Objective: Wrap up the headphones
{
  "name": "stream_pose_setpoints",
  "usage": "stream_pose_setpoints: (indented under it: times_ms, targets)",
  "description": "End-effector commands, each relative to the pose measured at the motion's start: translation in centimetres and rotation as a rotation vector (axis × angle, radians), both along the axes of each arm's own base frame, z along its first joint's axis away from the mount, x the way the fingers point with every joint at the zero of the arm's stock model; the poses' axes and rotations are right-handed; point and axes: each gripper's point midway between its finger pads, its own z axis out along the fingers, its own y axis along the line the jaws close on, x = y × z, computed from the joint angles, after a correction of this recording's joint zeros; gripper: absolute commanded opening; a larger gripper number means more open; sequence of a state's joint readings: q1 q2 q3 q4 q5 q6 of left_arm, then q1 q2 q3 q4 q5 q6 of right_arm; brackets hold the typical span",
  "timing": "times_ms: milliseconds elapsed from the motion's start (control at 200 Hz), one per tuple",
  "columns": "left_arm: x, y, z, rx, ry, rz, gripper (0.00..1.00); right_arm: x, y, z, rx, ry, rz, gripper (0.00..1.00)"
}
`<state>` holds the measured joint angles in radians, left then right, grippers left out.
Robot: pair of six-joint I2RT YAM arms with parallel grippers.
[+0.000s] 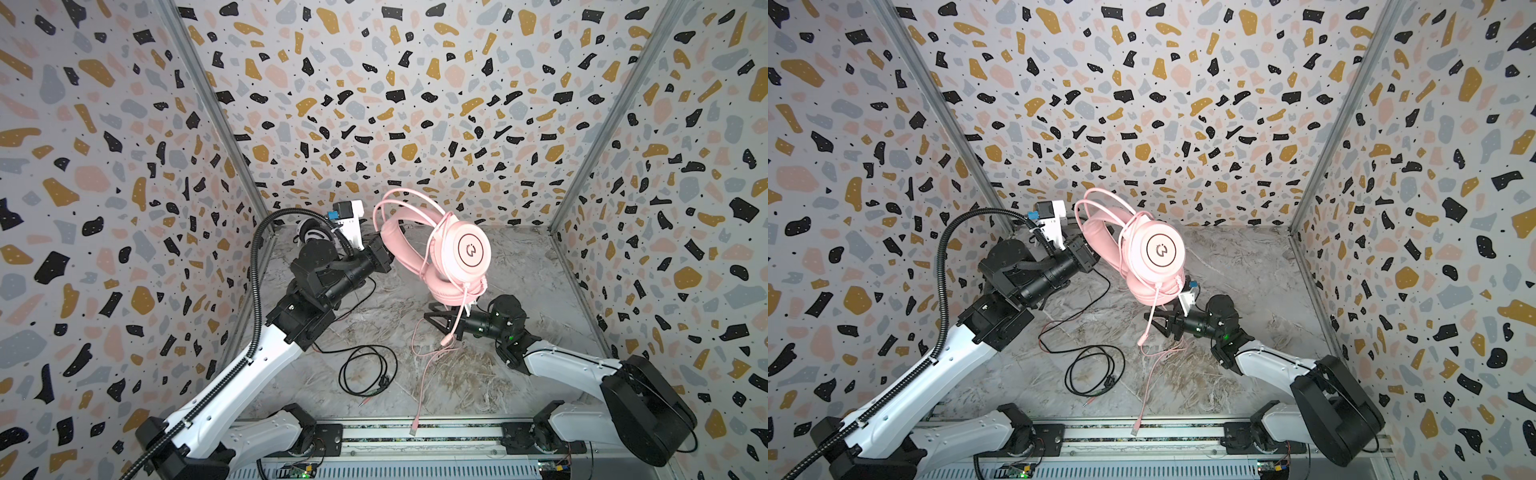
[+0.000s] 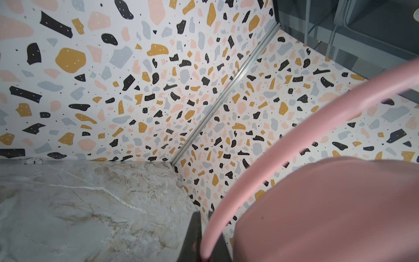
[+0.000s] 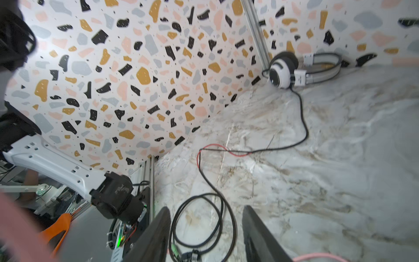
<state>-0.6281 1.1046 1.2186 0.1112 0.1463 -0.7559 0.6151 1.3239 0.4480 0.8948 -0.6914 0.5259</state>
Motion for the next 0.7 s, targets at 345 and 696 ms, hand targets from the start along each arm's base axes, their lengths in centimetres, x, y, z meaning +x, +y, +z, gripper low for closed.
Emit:
stream_pose_setpoints:
  times_ms: [345,696]
  targets:
    - [5.2,8.6,3.3,-0.302,0.099,0.492,0.00,-2.0,0.3,-3.6,-0.005,0.043,-0.056,0.05]
    - [9.4,15.4,-3.2,-0.280,0.234,0.968,0.00,-5.1,2.7,-6.6,-0.382,-0.018,-0.101,0.02]
